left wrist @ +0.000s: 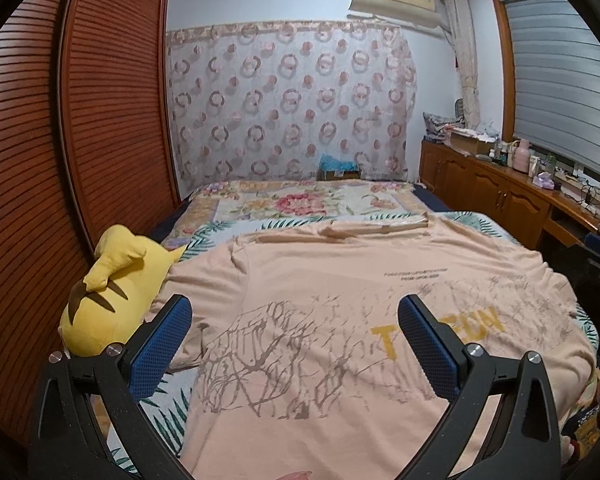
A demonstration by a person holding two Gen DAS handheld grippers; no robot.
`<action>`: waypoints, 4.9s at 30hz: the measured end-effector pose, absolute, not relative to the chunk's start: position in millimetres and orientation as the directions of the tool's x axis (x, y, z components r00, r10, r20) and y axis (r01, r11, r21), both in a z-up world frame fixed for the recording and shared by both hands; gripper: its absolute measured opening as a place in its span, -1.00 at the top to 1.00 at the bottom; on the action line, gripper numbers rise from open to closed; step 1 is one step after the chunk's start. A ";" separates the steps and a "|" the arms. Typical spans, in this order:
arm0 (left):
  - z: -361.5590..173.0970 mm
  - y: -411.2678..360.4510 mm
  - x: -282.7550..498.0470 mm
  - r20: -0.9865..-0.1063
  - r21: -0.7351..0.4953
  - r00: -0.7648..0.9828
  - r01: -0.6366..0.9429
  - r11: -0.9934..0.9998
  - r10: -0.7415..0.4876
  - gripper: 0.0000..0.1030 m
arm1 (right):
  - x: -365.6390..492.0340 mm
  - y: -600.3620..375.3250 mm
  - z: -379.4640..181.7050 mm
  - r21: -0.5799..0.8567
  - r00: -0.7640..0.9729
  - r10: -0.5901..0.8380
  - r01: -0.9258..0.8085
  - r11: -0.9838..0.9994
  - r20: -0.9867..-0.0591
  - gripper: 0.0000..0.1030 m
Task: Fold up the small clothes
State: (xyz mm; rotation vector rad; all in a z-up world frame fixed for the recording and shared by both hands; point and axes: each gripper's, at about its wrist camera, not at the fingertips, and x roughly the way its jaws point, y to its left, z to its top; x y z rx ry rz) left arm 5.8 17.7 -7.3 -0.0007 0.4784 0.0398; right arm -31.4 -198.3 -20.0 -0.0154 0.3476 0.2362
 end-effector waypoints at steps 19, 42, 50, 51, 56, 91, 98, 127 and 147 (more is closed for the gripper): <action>-52.7 78.8 54.3 -0.581 0.058 0.813 -0.021 0.998 0.051 -1.00 | 5.4 -175.6 -24.9 -0.026 0.877 0.271 -0.306 0.952 -0.397 -1.00; -98.8 187.6 126.6 -0.765 -0.028 0.644 -0.074 0.997 0.026 -0.18 | 101.0 -159.2 -25.4 -0.021 0.701 0.420 -0.527 0.850 -0.577 -1.00; -101.3 193.4 131.5 -0.769 -0.080 0.639 -0.040 0.996 -0.036 0.35 | 109.5 -152.4 -31.9 -0.014 0.639 0.453 -0.588 0.809 -0.622 -1.00; -100.4 191.9 131.2 -0.767 -0.057 0.641 -0.041 0.998 -0.018 0.54 | 110.2 -152.8 -31.7 -0.018 0.634 0.453 -0.593 0.805 -0.627 -1.00; -95.9 185.1 130.5 -0.766 0.031 0.642 -0.027 0.999 0.041 0.89 | 114.9 -156.0 -28.0 -0.014 0.625 0.460 -0.601 0.799 -0.630 -1.00; -8.8 85.6 98.9 -0.584 -0.028 0.792 0.199 0.980 -0.177 -0.54 | 82.7 -157.5 -19.4 -0.040 0.685 0.441 -0.564 0.825 -0.580 -0.84; -22.0 112.1 79.0 -0.587 -0.056 0.796 0.141 0.988 -0.147 -0.56 | 96.8 -119.0 -14.5 -0.054 0.630 0.498 -0.650 0.758 -0.596 -0.32; -66.2 144.8 43.2 -0.601 -0.117 0.794 0.029 0.993 -0.094 -0.56 | 204.1 7.8 -64.2 -0.067 0.441 0.495 -0.793 0.605 -0.749 0.95; -67.3 123.3 52.9 -0.618 -0.115 0.777 0.068 0.991 -0.125 -0.56 | 195.3 -76.2 -50.3 -0.053 0.634 0.397 -0.569 0.821 -0.663 0.95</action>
